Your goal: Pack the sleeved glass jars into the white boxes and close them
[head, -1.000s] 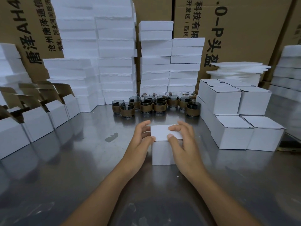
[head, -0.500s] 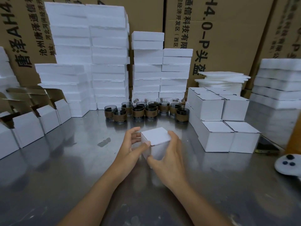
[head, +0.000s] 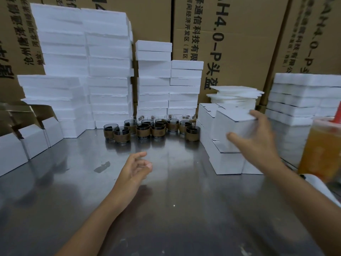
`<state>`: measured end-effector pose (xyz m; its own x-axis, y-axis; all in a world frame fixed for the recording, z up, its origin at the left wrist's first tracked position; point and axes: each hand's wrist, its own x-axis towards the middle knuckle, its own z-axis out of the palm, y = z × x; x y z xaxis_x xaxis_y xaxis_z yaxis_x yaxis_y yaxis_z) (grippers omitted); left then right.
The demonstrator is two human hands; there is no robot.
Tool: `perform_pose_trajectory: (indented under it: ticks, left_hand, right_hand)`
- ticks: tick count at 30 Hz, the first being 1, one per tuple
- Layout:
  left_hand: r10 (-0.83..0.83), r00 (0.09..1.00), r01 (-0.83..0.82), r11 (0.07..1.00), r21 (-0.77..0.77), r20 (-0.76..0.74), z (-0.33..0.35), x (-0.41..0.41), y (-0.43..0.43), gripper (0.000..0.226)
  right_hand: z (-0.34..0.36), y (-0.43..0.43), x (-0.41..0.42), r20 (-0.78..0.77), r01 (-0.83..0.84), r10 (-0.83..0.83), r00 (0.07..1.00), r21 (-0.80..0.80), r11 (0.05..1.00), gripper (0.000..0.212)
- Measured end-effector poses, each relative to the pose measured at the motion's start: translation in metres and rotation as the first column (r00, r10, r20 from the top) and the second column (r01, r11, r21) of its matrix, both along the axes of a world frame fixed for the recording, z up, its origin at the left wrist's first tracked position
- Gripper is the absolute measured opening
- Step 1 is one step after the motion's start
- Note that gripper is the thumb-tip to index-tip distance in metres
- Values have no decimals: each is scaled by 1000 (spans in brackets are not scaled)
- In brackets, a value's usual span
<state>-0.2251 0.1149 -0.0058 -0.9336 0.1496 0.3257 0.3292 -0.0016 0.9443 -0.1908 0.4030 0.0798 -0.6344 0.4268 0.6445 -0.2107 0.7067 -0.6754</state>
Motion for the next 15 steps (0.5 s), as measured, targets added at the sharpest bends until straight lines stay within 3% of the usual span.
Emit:
perform_pose_trajectory:
  ticks: [7,15]
  left_hand:
    - [-11,1000,11,999,-42,-9,-4,-4,0,27]
    - [-31,999,30,997,-64,-22,-7,-8,-2,28]
  right_hand:
    - [-13,52,-7,57,177,-176,983,-8,984,79]
    - [-22,62,-18,97,166,-160,982,-64,984,78]
